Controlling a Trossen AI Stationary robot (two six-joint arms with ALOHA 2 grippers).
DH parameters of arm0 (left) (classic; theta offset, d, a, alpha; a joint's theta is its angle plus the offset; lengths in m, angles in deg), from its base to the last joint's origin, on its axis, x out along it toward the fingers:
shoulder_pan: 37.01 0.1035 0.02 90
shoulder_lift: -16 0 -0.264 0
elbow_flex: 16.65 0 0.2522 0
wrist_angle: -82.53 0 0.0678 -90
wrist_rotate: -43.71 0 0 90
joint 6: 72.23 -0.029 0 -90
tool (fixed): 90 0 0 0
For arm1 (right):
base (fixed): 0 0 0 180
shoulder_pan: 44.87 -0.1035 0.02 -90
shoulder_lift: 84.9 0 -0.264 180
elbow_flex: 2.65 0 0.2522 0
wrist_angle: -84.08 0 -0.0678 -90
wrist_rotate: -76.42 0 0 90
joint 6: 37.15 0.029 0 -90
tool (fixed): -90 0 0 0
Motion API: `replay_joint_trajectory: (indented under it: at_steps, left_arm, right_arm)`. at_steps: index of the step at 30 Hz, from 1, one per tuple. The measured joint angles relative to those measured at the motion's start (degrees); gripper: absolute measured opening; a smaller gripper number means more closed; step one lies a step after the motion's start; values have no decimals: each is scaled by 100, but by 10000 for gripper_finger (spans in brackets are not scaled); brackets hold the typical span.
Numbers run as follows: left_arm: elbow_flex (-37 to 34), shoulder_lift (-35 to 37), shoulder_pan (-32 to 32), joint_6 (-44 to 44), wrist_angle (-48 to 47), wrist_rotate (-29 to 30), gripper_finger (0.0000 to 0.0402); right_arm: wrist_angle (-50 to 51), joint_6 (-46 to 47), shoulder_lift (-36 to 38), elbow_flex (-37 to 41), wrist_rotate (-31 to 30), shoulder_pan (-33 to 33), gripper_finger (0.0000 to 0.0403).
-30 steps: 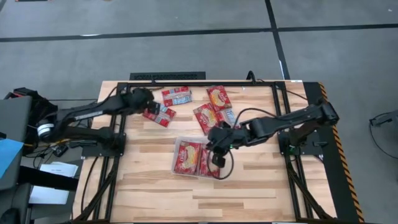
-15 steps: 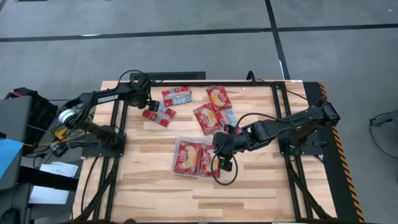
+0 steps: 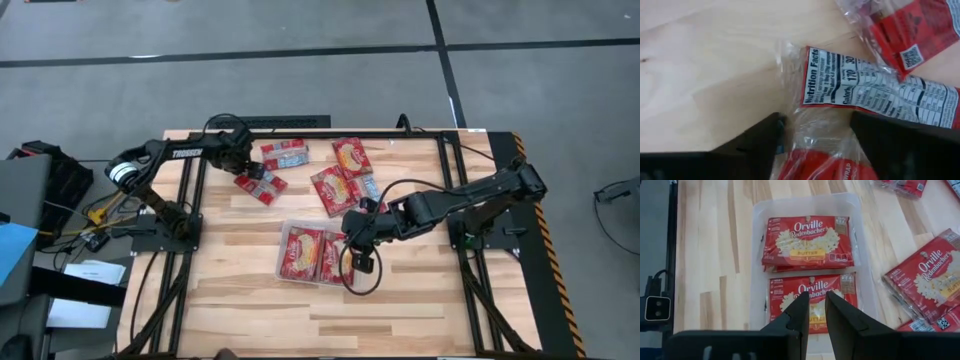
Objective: Sort popcorn bags into baskets
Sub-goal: Put the red popcorn bag into the transparent bin
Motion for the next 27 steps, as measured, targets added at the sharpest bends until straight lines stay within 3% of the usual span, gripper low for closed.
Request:
replay_joint_trajectory:
  at_steps: [8, 15, 23, 27]
  left_arm:
    - [-11, -1, -75, 164, 14, 103, 21]
    - [-75, 466, -224, 335, -419, -119, 5]
    - [-71, 2308, -695, 753, -1113, 133, 0]
    - [-73, 3350, -1047, 1168, -1109, 302, 0]
  right_arm:
    - [-3, -9, 0, 0, 0, 32, 86]
    - [-180, -7, 0, 0, 5, 103, 86]
    - [-1097, -565, 0, 0, 45, 399, 87]
    - [-1856, -917, 0, 0, 474, 568, 88]
